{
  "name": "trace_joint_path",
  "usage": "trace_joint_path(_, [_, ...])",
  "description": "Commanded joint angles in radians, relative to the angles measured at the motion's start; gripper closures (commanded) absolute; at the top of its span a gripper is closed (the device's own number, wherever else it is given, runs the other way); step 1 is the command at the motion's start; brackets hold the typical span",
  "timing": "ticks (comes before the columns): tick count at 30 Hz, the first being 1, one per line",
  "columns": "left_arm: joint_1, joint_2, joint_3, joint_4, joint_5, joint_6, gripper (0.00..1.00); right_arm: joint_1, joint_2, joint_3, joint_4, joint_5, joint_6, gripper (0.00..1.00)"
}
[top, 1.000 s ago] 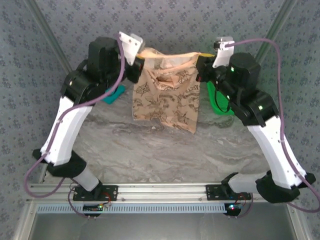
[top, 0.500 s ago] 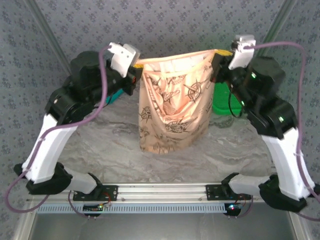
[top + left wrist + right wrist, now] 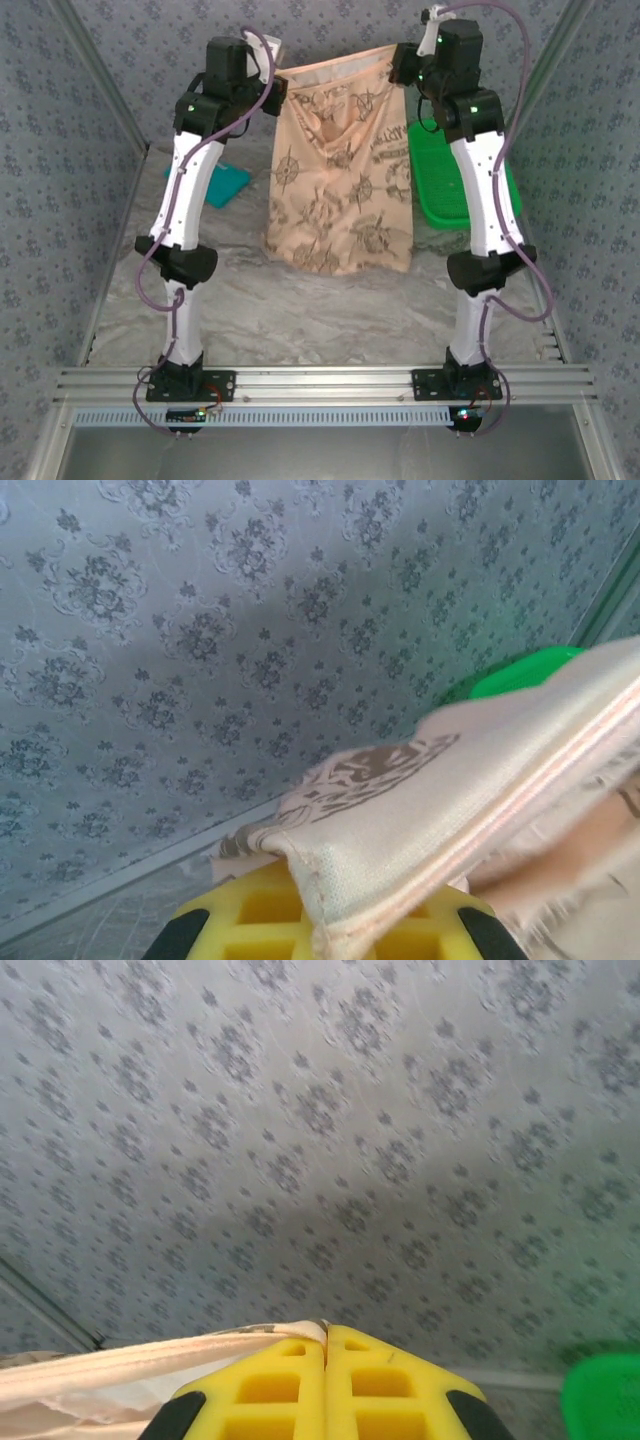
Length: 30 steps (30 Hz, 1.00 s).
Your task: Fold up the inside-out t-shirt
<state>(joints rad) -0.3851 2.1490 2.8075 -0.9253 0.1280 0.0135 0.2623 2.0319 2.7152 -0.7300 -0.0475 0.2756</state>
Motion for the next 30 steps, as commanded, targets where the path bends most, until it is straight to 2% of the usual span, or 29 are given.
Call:
trace_joint_path(1, [0.014, -0.117, 0.052, 0.029, 0.07, -0.001, 1.0, -0.025, -0.016, 0.178, -0.038, -0.046, 0.023, 1.0])
trace_joint_path(5, [-0.009, -0.262, -0.136, 0.098, 0.096, 0.045, 1.0, -0.003, -0.155, -0.003, 0.041, -0.082, 0.003, 1.0])
trace_joint_path(8, [-0.032, -0.388, -0.397, 0.192, 0.086, 0.063, 1.0, 0.049, -0.296, -0.249, 0.076, -0.006, -0.084, 1.0])
trace_joint_path(10, [-0.045, -0.469, -0.609, 0.228, 0.072, 0.06, 1.0, 0.069, -0.411, -0.493, 0.12, 0.014, -0.081, 1.0])
trace_joint_path(13, [-0.07, -0.611, -1.025, 0.311, 0.057, 0.028, 1.0, 0.124, -0.617, -0.991, 0.288, 0.036, -0.031, 1.0])
trace_joint_path(15, [-0.1, -0.735, -1.348, 0.43, 0.033, -0.032, 1.0, 0.179, -0.751, -1.302, 0.38, 0.076, 0.01, 1.0])
trace_joint_path(18, [-0.144, -0.881, -1.747, 0.599, 0.021, -0.142, 0.99, 0.277, -0.896, -1.679, 0.417, 0.123, 0.085, 1.0])
trace_joint_path(19, [-0.159, -0.916, -1.85, 0.629, 0.022, -0.179, 0.91, 0.308, -0.928, -1.777, 0.422, 0.132, 0.108, 1.0])
trace_joint_path(20, [-0.171, -0.948, -1.949, 0.659, 0.035, -0.224, 0.67, 0.342, -0.963, -1.875, 0.419, 0.129, 0.129, 1.0])
trace_joint_path(21, [-0.183, -0.982, -2.036, 0.687, 0.065, -0.278, 0.53, 0.375, -0.993, -1.955, 0.402, 0.141, 0.17, 1.0])
trace_joint_path(22, [-0.187, -1.008, -2.102, 0.706, 0.096, -0.347, 0.51, 0.396, -1.016, -2.02, 0.386, 0.131, 0.189, 0.92])
trace_joint_path(24, [-0.186, -1.068, -2.218, 0.715, 0.148, -0.501, 0.42, 0.432, -1.075, -2.106, 0.315, 0.136, 0.241, 0.68])
trace_joint_path(25, [-0.185, -1.095, -2.244, 0.702, 0.163, -0.548, 0.39, 0.437, -1.109, -2.134, 0.289, 0.119, 0.256, 0.6])
trace_joint_path(28, [-0.183, -1.155, -2.223, 0.579, 0.202, -0.584, 0.37, 0.422, -1.153, -2.131, 0.272, 0.048, 0.218, 0.51])
trace_joint_path(30, [-0.18, -1.151, -2.146, 0.479, 0.209, -0.55, 0.36, 0.401, -1.096, -2.065, 0.291, 0.001, 0.153, 0.47])
